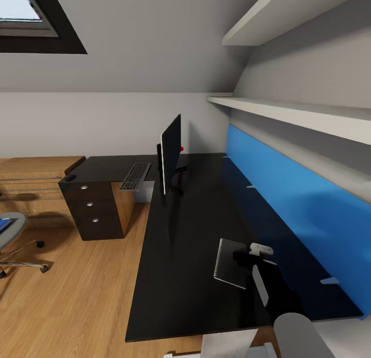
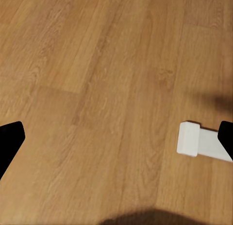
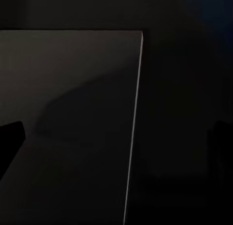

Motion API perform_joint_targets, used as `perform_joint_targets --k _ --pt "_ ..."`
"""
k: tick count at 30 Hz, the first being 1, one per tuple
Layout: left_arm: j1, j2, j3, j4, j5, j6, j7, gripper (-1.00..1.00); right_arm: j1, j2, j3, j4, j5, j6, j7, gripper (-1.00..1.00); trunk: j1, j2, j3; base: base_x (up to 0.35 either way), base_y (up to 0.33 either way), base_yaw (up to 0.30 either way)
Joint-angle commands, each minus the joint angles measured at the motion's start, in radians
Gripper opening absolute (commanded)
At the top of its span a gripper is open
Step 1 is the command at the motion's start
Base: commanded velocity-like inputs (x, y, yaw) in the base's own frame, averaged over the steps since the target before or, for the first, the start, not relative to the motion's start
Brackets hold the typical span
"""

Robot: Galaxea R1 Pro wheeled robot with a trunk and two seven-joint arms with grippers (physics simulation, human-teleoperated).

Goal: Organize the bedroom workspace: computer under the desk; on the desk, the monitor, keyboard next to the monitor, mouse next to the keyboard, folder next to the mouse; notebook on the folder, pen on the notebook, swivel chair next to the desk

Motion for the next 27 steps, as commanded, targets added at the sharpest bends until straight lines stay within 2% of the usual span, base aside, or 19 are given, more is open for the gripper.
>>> perform_joint_targets --k 1,27 --pt "-0.001 -0.001 0.006 0.000 -0.003 -0.003 0.000 1.00 0.000 0.001 -0.003 0.017 0.003 0.008 -0.002 1.00 0.000 0.000 -0.001 0.000 0.000 0.000" --pt "-0.001 -0.001 0.008 0.001 -0.002 -0.003 0.000 1.00 0.000 0.004 0.000 0.023 0.005 0.007 0.001 1.00 0.000 0.000 -0.001 0.000 0.000 0.000"
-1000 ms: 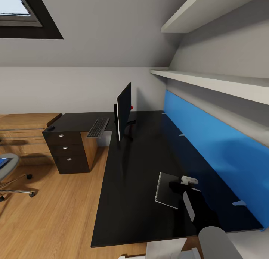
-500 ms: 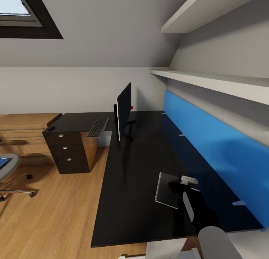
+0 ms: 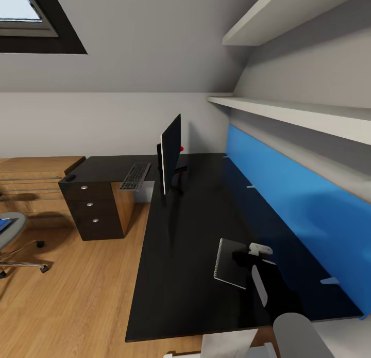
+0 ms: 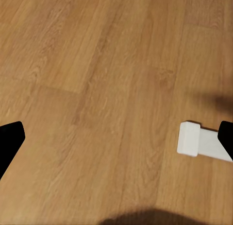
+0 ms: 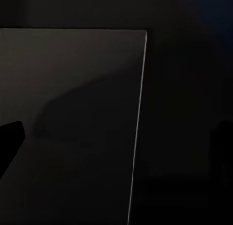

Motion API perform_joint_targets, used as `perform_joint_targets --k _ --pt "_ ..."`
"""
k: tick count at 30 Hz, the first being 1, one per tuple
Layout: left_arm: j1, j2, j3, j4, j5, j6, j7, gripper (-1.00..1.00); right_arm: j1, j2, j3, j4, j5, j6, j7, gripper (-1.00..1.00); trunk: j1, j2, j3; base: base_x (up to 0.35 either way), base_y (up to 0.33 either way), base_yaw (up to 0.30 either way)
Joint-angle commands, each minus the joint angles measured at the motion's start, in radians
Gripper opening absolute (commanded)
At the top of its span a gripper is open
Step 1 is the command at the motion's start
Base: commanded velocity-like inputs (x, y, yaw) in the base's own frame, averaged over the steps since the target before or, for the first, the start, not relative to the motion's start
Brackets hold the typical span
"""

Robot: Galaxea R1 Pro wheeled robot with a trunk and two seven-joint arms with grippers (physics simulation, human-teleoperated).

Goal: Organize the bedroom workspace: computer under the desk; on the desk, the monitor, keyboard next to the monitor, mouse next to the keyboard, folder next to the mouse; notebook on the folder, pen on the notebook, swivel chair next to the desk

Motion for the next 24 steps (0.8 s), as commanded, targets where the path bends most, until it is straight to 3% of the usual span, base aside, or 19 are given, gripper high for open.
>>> perform_joint_targets --k 1,13,24 --pt "-0.001 -0.001 0.007 0.001 -0.003 -0.003 0.000 1.00 0.000 0.001 -0.002 0.023 -0.003 0.007 0.000 1.00 0.000 0.000 -0.001 0.000 0.000 0.000" --pt "-0.001 -0.001 0.008 0.000 -0.003 -0.003 0.000 1.00 0.000 0.001 0.050 0.033 -0.003 0.007 0.001 1.00 0.000 0.000 -0.001 -0.057 0.023 0.000" --pt "-0.001 -0.001 0.008 0.001 -0.003 -0.003 0.000 1.00 0.000 0.001 0.062 0.037 -0.003 0.007 0.001 1.00 0.000 0.000 -0.001 -0.116 0.131 0.000"
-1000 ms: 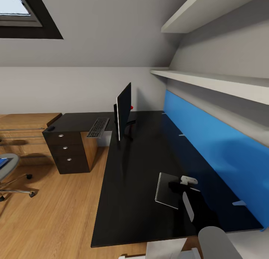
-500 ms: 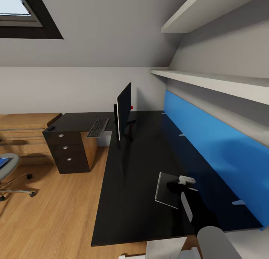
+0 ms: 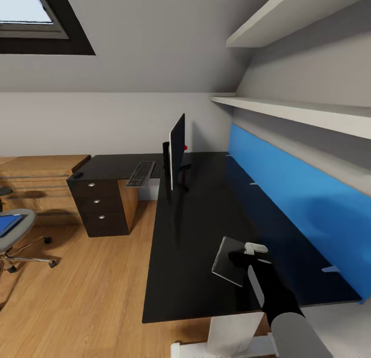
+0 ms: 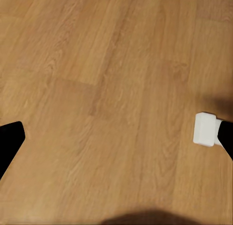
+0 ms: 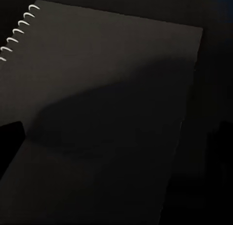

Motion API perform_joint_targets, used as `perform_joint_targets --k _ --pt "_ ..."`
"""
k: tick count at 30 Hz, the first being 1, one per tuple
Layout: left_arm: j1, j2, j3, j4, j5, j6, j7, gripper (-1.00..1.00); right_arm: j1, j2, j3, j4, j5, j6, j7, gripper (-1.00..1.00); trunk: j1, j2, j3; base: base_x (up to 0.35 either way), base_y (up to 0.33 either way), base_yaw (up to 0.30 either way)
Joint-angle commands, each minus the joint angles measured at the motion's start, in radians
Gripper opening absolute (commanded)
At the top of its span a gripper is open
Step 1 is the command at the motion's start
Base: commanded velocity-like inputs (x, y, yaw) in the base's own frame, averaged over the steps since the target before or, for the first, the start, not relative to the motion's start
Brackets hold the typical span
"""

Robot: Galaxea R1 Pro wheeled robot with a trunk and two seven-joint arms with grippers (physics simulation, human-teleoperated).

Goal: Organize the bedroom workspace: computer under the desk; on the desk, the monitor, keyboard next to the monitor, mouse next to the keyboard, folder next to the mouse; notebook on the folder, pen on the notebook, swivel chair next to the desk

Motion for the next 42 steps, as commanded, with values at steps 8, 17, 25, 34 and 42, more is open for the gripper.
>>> perform_joint_targets --k 8,17,25,34,42 --pt "-0.001 -0.001 0.006 0.000 -0.003 -0.003 -0.001 1.00 0.000 0.001 -0.002 0.030 0.000 0.006 0.002 1.00 0.000 0.000 -0.001 -0.016 0.024 0.000" --pt "0.000 -0.001 0.006 0.001 -0.003 -0.003 -0.002 1.00 0.000 0.001 -0.002 0.030 0.000 0.006 0.003 1.00 0.000 0.000 -0.001 -0.147 0.003 0.000" --pt "-0.001 -0.001 0.006 0.000 -0.004 -0.003 -0.002 1.00 0.000 0.001 -0.002 0.030 0.000 0.006 0.003 1.00 0.000 0.000 -0.001 -0.139 0.000 0.000" --pt "-0.001 -0.001 0.006 0.000 -0.004 -0.003 -0.002 1.00 0.000 0.001 -0.002 0.030 0.000 0.006 0.003 1.00 0.000 0.000 -0.001 -0.033 0.000 0.000" --pt "-0.001 -0.001 0.006 0.000 -0.004 -0.003 -0.002 1.00 0.000 0.001 -0.002 0.030 0.000 0.006 0.003 1.00 0.000 0.000 -0.001 -0.138 0.000 0.000"
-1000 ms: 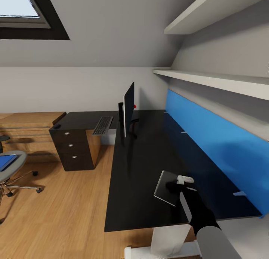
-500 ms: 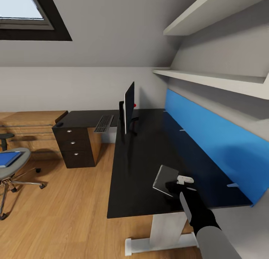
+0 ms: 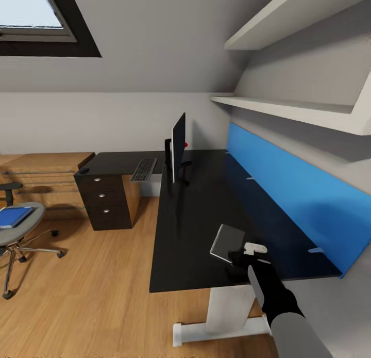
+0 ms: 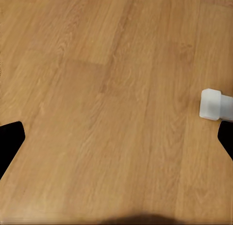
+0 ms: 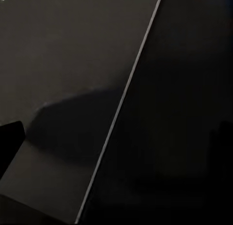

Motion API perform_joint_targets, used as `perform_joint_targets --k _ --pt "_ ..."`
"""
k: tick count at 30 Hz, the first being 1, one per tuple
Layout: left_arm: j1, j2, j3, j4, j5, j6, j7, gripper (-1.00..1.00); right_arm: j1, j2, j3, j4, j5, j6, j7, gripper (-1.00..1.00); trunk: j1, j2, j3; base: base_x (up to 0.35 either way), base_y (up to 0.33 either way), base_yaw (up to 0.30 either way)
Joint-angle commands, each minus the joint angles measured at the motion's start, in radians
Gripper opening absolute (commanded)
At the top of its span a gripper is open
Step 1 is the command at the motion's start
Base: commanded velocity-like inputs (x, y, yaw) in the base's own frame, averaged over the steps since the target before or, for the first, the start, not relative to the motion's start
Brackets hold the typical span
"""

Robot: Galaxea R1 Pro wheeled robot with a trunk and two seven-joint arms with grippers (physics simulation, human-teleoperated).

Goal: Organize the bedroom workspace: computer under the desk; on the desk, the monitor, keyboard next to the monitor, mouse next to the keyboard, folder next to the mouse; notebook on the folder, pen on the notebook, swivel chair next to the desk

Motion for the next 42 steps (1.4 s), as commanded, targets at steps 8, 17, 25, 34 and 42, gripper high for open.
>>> perform_joint_targets --k 8,17,25,34,42 --pt "0.000 -0.001 0.006 0.000 -0.003 -0.003 0.000 1.00 0.000 0.001 -0.003 0.028 0.007 0.005 0.000 1.00 0.000 -0.001 -0.001 -0.050 0.000 0.000" --pt "0.000 -0.001 0.007 -0.001 -0.003 -0.003 0.000 1.00 0.000 0.001 -0.003 0.028 0.007 0.005 0.000 1.00 0.000 -0.001 -0.001 -0.008 0.000 0.000" --pt "-0.001 -0.001 0.007 0.000 -0.003 -0.003 0.000 1.00 0.000 0.001 -0.004 0.027 0.005 0.001 -0.001 1.00 0.000 -0.001 -0.001 -0.001 0.000 0.000" --pt "0.000 -0.001 0.007 0.000 -0.003 -0.003 0.000 1.00 0.000 0.001 -0.004 0.015 0.003 -0.001 -0.002 1.00 0.000 -0.001 -0.001 0.000 0.000 0.000" --pt "-0.001 -0.001 0.006 0.001 -0.003 -0.003 0.000 1.00 0.009 0.001 -0.006 -0.097 0.003 0.003 -0.003 1.00 0.000 -0.001 -0.001 0.000 0.000 0.000"
